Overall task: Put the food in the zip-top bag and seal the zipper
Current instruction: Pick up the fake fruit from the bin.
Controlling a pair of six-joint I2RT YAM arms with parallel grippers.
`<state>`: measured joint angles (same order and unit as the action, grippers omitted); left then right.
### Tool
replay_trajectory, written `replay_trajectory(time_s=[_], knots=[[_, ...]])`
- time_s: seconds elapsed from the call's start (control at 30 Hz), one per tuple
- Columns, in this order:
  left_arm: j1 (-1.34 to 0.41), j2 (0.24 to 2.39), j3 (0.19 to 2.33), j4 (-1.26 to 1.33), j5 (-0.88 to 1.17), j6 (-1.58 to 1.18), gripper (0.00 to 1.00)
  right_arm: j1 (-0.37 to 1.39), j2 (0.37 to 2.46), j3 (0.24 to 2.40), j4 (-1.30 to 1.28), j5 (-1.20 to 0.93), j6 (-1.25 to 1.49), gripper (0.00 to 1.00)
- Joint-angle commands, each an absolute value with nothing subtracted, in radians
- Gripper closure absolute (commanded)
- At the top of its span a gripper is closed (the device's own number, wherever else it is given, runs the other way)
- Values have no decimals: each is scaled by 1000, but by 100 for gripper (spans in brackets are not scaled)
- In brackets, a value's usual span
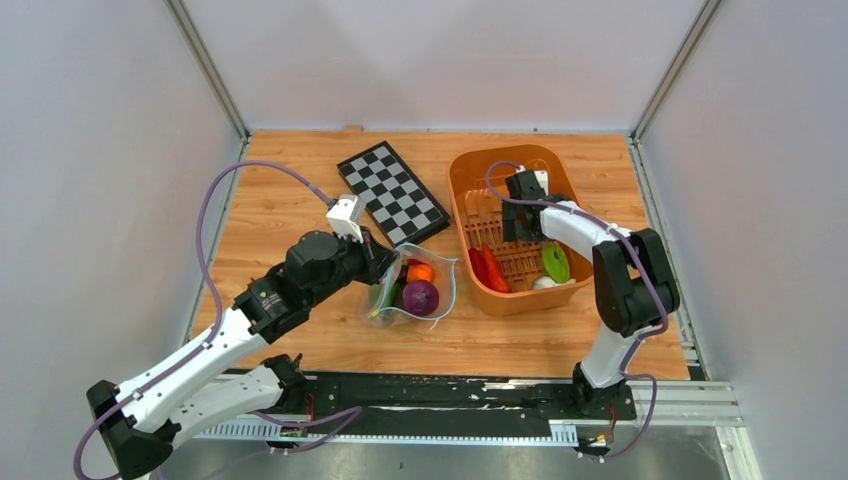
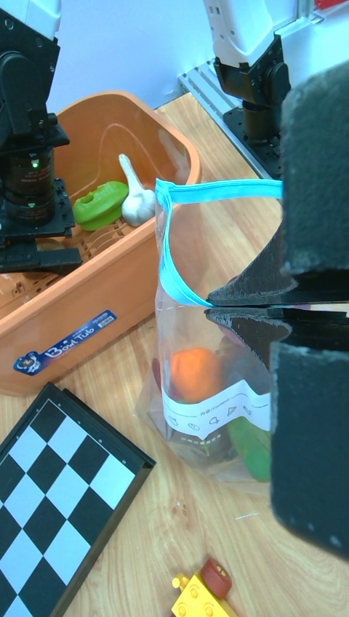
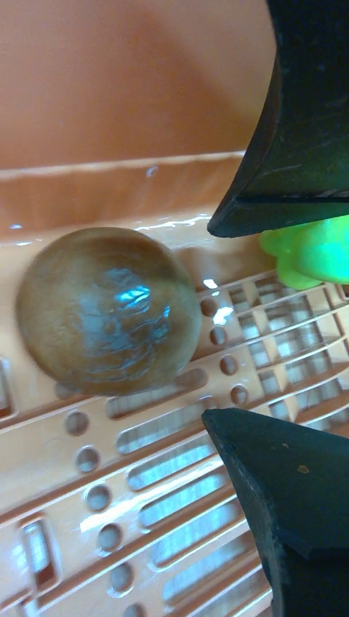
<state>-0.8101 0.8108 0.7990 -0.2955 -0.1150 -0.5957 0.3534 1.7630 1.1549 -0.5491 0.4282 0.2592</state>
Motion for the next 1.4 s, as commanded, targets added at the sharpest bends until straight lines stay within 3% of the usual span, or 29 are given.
replay_trajectory(time_s=[0.0, 0.17, 0.27, 0.4, 0.73, 0.87, 1.03, 1.37], knots=[[-807, 801, 805, -280, -143, -578, 100, 344, 1755, 1162, -376, 268, 194, 15], [-807, 780, 800, -289, -174, -565, 100, 338, 1626, 1034, -98, 129, 143, 17], [-807, 780, 805, -296, -179, -557, 100, 337, 1568, 1015, -45, 160, 118, 14], [-806, 788, 800, -288, -172, -558, 100, 317, 1598, 1065, -108, 255, 99, 11], [-806, 796, 801, -283, -163, -558, 100, 259, 1820, 1209, -253, 201, 143, 12], [-806, 798, 804, -285, -159, -560, 100, 259, 1863, 1219, -258, 193, 159, 17], [-806, 790, 806, -293, -158, -561, 100, 256, 1866, 1210, -251, 199, 184, 35], [-805, 788, 808, -291, -152, -568, 100, 256, 1772, 1148, -223, 118, 203, 42]])
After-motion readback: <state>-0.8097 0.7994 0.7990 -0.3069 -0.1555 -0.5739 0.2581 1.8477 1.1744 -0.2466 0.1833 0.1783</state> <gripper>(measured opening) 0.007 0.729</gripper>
